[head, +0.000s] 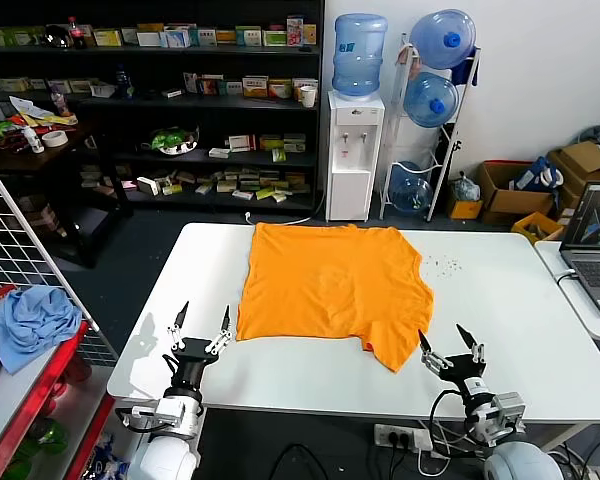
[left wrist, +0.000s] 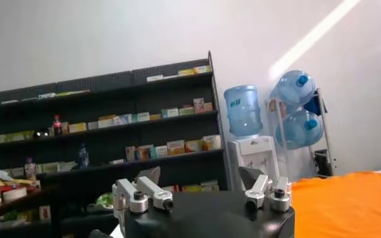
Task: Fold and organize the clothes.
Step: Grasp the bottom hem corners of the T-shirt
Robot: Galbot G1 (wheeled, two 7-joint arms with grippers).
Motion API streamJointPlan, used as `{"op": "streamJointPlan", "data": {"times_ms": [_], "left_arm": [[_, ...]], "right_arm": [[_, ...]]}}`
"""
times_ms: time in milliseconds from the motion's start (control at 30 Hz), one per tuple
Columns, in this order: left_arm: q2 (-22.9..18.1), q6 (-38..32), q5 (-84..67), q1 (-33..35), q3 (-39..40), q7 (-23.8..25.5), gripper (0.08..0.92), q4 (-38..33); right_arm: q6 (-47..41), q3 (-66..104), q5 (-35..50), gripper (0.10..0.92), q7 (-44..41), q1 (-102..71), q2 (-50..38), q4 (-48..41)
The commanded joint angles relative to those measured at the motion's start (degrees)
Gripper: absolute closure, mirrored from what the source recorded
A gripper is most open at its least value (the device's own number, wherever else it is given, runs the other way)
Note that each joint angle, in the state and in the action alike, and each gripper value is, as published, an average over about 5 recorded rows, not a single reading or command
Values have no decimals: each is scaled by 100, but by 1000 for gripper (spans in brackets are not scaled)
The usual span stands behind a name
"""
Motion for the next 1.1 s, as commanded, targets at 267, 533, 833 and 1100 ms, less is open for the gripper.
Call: {"op": "streamJointPlan", "data": {"times_ms": [267, 533, 833, 1100], "left_arm": [[495, 2239, -1019, -632, 588, -120, 177, 227], [611, 2423, -1654, -960, 796, -224, 177, 521], [557, 2765, -1826, -1184, 1083, -329, 177, 765], [509, 2885, -1795, -1303, 1267, -387, 177, 1014]], "right_arm": [[-1138, -362, 348, 203, 289, 442, -9, -332], [-1359, -609, 252, 203, 350, 623, 50, -366], [-1467, -801, 87, 203, 381, 895, 165, -555], [-1465, -881, -3, 203, 399, 1024, 257, -691]]}}
